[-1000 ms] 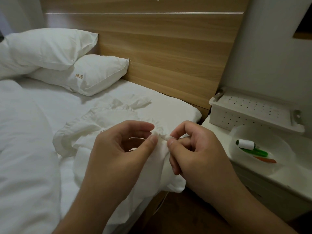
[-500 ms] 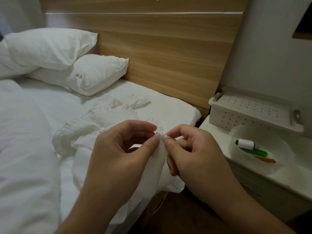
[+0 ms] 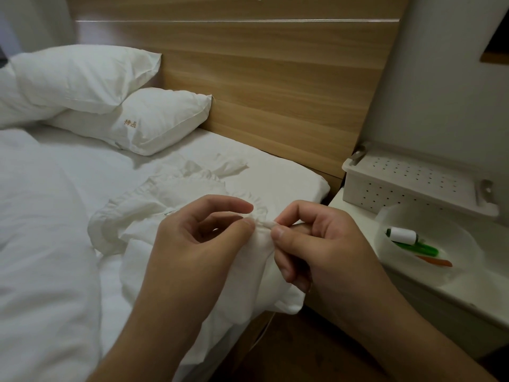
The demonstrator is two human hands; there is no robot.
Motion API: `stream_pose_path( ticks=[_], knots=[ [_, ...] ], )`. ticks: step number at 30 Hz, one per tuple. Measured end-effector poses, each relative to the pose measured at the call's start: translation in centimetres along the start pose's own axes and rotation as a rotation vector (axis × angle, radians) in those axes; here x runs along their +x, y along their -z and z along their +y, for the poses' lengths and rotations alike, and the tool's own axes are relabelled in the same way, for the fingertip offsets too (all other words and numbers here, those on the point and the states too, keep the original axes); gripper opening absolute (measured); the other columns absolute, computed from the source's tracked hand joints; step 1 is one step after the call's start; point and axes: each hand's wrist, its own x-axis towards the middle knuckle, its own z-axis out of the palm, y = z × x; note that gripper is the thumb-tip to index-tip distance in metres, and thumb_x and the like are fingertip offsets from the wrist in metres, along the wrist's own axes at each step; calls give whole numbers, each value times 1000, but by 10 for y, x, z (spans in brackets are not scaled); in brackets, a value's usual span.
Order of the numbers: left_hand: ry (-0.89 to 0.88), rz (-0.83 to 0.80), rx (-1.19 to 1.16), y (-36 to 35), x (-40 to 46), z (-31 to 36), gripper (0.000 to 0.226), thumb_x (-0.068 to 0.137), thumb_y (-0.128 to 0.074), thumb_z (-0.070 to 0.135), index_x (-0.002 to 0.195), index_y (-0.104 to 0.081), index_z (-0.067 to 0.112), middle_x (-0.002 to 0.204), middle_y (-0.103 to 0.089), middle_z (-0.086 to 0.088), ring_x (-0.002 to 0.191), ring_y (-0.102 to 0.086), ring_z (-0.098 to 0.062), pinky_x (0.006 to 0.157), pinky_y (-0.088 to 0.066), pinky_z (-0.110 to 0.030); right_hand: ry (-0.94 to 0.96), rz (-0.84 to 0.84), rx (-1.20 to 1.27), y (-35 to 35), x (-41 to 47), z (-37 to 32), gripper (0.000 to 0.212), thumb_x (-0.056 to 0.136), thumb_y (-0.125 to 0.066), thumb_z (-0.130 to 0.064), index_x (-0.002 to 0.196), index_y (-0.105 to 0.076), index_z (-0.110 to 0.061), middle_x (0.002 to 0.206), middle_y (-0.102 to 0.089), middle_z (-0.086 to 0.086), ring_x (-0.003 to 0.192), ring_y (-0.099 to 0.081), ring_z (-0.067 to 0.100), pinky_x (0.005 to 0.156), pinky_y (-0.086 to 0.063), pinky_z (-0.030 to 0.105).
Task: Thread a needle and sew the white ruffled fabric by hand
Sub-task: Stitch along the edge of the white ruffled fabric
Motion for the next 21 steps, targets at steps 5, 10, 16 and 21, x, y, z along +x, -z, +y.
stream_pose_path(
  ticks=[5,10,16,21],
  knots=[
    [34,-25,-54,0,1,0,21,89,-76,7,87,-85,26,80,-78,-4,80,-71,-7,75,-51,-24,-5,-50,57,3,3,2,13,101,-56,-3,90,-63,2,53,-57,13,45,-43,22,43,-38,24],
    [83,-53,-85,1,3,-3,19,89,-76,9,87,-86,24,82,-80,-1,77,-72,-7,68,-50,-22,-15,-95,123,4,4,4,12,101,-55,-2,93,-62,4,55,-56,14,46,-44,19,44,-38,23],
    [97,-69,-125,3,5,-5,14,85,-76,13,86,-86,23,82,-79,-2,76,-71,-9,68,-49,-23,-27,-127,169,6,5,6,13,101,-53,-1,94,-62,5,55,-57,14,43,-44,16,45,-38,23],
    [101,-67,-124,3,6,-7,14,85,-76,13,87,-86,22,85,-80,-4,84,-73,-16,75,-51,-33,-28,-158,189,7,6,8,14,102,-52,-1,95,-63,4,57,-58,14,43,-45,16,46,-39,24]
  ],
)
